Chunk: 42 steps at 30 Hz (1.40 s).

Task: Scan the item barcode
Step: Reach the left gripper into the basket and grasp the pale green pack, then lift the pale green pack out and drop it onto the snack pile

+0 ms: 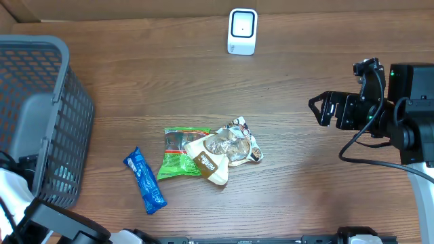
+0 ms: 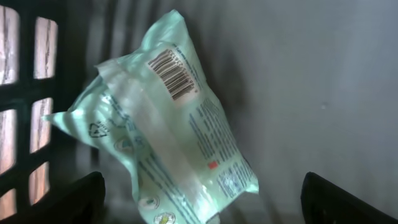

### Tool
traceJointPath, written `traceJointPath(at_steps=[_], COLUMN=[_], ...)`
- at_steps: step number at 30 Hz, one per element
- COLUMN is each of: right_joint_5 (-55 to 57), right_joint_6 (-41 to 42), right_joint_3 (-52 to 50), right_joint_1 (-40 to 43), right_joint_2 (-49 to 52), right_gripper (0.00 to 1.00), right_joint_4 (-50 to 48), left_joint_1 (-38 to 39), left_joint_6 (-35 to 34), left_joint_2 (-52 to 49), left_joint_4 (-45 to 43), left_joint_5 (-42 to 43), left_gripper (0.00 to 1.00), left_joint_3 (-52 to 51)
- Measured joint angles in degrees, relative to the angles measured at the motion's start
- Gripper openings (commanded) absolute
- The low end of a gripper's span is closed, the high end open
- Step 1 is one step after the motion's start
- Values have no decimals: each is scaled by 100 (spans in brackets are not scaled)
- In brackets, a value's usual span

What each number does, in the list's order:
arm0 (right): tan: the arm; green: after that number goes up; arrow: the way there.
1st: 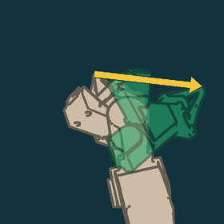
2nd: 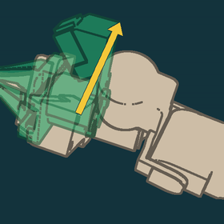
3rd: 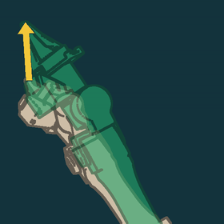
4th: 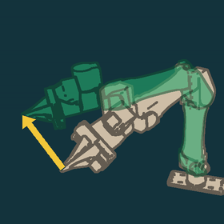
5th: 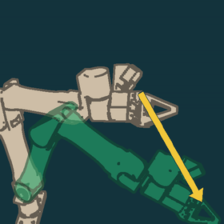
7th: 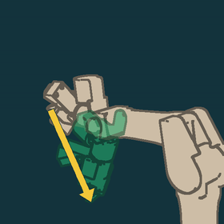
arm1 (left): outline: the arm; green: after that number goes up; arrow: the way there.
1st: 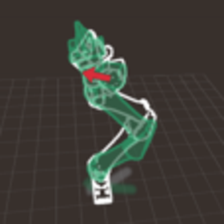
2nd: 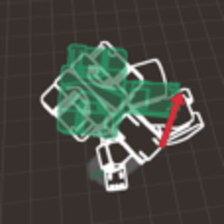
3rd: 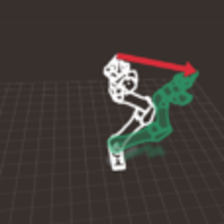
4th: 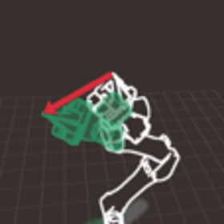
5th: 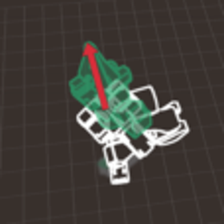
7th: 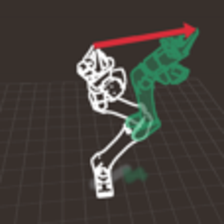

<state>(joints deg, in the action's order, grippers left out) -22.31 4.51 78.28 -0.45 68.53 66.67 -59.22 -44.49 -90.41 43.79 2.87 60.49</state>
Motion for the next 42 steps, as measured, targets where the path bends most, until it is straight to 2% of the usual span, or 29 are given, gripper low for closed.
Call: traceJointPath(at_steps=[10,14,17,19,22,27,32,37,42], right_joint_5=[0,0,2,0,0,0,-2,-2,0], right_joint_6=[0,0,0,-2,0,0,-2,-2,-2], right_joint_3=[0,0,0,0,0,0,0,0,0], right_joint_1=[0,0,0,0,0,0,0,0,0], right_joint_2=[0,0,0,0,0,0,0,0,0], right_gripper=[100,100,100,100,100,100,100,100,100], right_joint_4=[0,0,2,0,2,0,39,44,42], left_joint_1=[-2,-7,-9,-13,-13,-42,-44,-44,-44], left_joint_6=[-70,-105,-173,-208,-221,-199,17,254,415], left_joint_2=[0,2,35,52,61,96,22,7,7], left_joint_4=[-745,-1034,-1261,-1349,-1429,-1602,-1464,-1344,-935], left_joint_5=[-179,-254,-321,-374,-354,11,1078,2192,2841], left_gripper=[86,78,57,33,4,4,4,4,4], left_joint_3=[-645,-896,-986,-1038,-1064,-1049,-719,396,1788])
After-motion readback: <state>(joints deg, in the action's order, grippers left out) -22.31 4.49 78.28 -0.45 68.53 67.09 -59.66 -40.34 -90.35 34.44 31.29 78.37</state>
